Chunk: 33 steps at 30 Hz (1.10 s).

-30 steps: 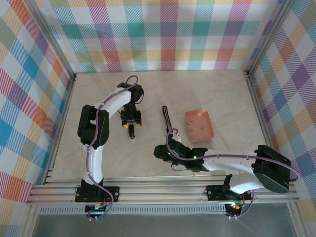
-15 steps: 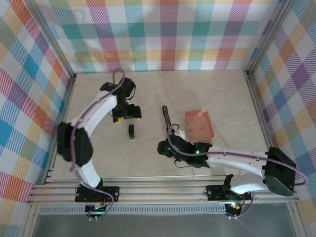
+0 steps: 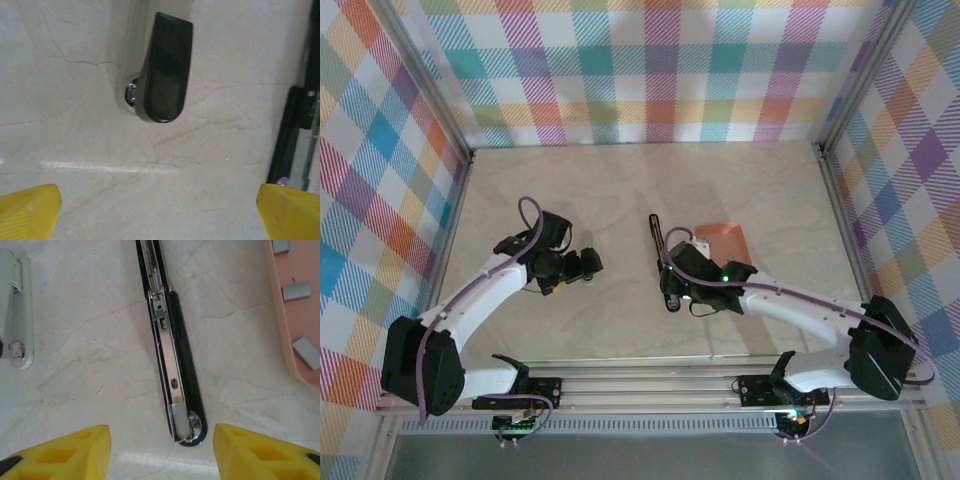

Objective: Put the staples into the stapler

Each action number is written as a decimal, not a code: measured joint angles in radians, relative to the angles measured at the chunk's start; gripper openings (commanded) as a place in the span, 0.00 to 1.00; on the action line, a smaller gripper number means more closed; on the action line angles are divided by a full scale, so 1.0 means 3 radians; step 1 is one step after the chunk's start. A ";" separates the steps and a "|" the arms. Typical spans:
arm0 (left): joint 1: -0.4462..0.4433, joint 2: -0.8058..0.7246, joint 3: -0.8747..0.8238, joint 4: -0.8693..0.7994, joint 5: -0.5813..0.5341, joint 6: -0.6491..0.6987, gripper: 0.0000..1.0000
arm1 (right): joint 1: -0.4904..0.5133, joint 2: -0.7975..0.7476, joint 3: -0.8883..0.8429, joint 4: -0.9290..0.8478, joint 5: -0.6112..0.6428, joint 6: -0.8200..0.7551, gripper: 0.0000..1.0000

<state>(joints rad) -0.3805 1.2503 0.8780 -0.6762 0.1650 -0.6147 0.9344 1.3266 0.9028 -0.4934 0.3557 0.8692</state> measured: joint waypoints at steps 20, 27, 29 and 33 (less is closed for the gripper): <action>0.0285 -0.0792 -0.0975 0.0735 0.0324 -0.0271 1.00 | -0.0718 0.2049 0.1844 -0.0562 -0.0287 -0.1261 0.56; 0.0411 -0.0614 -0.1308 0.1062 0.0656 -0.0397 1.00 | -0.0894 0.2448 0.2238 -0.0559 -0.0429 -0.1460 0.54; 0.0411 -0.0612 -0.1310 0.1111 0.0685 -0.0395 1.00 | -0.0935 0.2547 0.2358 -0.0556 -0.0463 -0.1506 0.54; 0.0411 -0.0608 -0.1273 0.1129 0.0696 -0.0342 1.00 | -0.0989 0.2733 0.2557 -0.0533 -0.0525 -0.1588 0.51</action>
<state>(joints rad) -0.2573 1.0679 0.4961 -0.3374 0.3737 -0.7174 0.6376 2.1464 1.6699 -0.6533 0.1982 0.3927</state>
